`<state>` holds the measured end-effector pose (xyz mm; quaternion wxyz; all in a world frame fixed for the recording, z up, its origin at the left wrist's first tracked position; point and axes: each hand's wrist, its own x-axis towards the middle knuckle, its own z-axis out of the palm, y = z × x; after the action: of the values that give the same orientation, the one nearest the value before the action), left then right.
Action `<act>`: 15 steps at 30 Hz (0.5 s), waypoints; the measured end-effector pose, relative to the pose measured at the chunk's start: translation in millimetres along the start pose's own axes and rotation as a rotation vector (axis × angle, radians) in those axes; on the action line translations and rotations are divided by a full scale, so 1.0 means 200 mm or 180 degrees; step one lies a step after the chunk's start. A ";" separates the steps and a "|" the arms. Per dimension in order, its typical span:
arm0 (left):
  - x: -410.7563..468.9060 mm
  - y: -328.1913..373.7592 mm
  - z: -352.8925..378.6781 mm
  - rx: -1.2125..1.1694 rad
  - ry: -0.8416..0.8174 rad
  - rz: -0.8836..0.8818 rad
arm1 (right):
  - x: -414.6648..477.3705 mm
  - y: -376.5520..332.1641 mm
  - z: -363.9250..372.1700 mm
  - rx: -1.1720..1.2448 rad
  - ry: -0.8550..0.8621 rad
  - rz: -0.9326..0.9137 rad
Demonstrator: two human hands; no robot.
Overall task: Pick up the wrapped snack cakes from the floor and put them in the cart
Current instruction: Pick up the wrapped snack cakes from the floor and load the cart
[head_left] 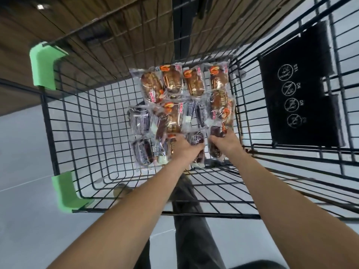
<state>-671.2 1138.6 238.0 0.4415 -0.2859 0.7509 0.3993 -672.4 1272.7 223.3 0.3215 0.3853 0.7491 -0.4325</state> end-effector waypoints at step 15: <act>0.01 -0.03 -0.10 -0.0354 -0.0391 0.0074 | -0.11 -0.09 0.03 -0.0122 -0.0259 -0.0277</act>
<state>-675.9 1118.5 239.2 0.4656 -0.2761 0.7024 0.4622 -676.4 1255.9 245.4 0.3399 0.3282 0.7596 -0.4470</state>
